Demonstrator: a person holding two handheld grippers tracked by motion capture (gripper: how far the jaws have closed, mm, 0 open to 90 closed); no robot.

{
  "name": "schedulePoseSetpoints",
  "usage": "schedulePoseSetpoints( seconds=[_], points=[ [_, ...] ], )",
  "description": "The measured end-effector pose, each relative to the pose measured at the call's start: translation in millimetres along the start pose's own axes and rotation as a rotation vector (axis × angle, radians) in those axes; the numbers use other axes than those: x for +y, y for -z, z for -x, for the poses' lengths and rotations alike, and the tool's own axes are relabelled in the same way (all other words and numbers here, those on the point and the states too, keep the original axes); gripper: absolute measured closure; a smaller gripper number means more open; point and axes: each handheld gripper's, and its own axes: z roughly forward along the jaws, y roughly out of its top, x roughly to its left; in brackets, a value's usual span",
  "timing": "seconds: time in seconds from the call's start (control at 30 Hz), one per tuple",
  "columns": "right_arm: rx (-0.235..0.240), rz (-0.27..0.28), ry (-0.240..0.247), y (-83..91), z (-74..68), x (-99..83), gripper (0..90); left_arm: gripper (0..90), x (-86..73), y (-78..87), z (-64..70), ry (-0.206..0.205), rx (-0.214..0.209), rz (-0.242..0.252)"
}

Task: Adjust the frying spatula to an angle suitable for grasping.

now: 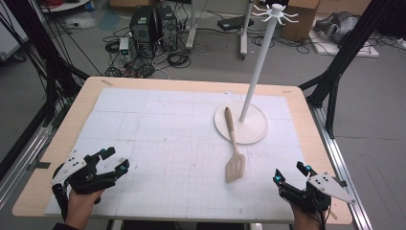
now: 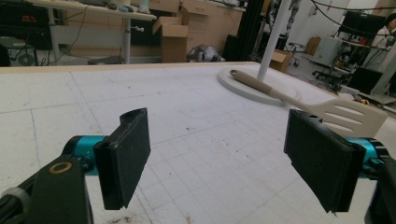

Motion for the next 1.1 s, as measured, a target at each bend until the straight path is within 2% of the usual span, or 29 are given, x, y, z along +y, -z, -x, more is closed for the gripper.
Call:
schedulePoseSetpoints(
  seconds=[0.27, 0.37, 0.57, 0.63, 0.73, 0.97, 1.0, 1.1],
  points=[
    [-0.01, 0.0, -0.002, -0.8, 4.8, -2.0, 21.6, 23.7, -2.7, -3.4, -2.3, 0.016, 0.009, -0.013],
    [-0.013, 0.002, -0.008, 0.1, 3.5, -1.7, 21.6, 23.9, -2.8, -2.5, -0.9, 0.016, 0.007, -0.017],
    [0.002, -0.006, 0.015, -3.6, -4.0, 2.7, 21.6, 24.5, -2.6, -2.7, 1.2, 0.007, -0.014, -0.022],
    [0.016, -0.015, 0.009, -8.3, -7.0, 5.3, 21.6, 24.7, -3.0, -3.0, 0.8, -0.004, -0.024, -0.036],
    [0.029, -0.024, 0.005, -16.3, -13.6, 10.2, 22.0, 24.9, -3.8, -3.2, 1.4, 0.004, -0.029, -0.038],
    [0.064, -0.042, 0.053, -36.7, -25.8, 28.9, 25.8, 25.3, -4.5, -4.0, -2.0, 0.008, -0.035, -0.05],
    [0.084, -0.059, 0.071, -48.7, -32.5, 39.8, 30.4, 25.3, -4.9, -4.8, -1.9, 0.016, -0.037, -0.05],
    [0.136, -0.104, 0.12, -68.2, -41.1, 52.3, 38.5, 25.3, -5.1, -5.5, -1.6, 0.014, -0.043, -0.057]
  ],
)
